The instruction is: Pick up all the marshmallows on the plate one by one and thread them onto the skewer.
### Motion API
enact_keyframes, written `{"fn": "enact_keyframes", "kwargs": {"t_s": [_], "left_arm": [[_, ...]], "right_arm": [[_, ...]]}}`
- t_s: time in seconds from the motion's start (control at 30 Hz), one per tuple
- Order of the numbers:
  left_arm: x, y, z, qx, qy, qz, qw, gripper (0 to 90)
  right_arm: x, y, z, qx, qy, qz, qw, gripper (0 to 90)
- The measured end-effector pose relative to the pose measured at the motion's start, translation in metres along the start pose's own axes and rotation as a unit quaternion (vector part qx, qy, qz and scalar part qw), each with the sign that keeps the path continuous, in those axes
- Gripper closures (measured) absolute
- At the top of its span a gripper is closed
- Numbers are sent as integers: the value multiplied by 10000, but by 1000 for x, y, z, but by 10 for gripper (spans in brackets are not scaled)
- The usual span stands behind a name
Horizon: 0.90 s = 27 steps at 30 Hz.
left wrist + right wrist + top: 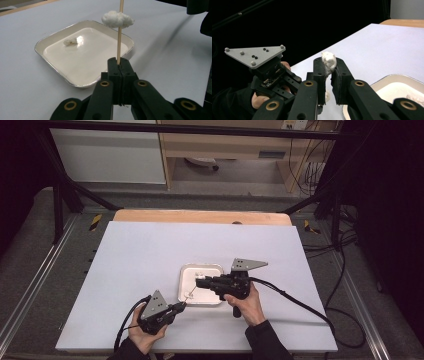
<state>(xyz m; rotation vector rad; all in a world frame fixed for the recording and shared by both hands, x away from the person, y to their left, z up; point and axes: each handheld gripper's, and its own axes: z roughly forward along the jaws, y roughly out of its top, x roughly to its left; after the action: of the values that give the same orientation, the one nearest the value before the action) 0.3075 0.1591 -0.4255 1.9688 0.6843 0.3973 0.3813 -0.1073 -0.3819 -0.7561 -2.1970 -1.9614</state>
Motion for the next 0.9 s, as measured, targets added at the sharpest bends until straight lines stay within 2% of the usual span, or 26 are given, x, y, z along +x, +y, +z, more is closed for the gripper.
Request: {"fn": "enact_keyframes", "kwargs": {"t_s": [0.6,0.9], "left_arm": [[-1,0,-1,-17,25,43,10000,890],[-1,0,0,-12,-4,42,10000,890]], "right_arm": [[0,-2,1,25,-43,-59,10000,826],[-1,-5,2,-2,-12,-8,10000,828]]}}
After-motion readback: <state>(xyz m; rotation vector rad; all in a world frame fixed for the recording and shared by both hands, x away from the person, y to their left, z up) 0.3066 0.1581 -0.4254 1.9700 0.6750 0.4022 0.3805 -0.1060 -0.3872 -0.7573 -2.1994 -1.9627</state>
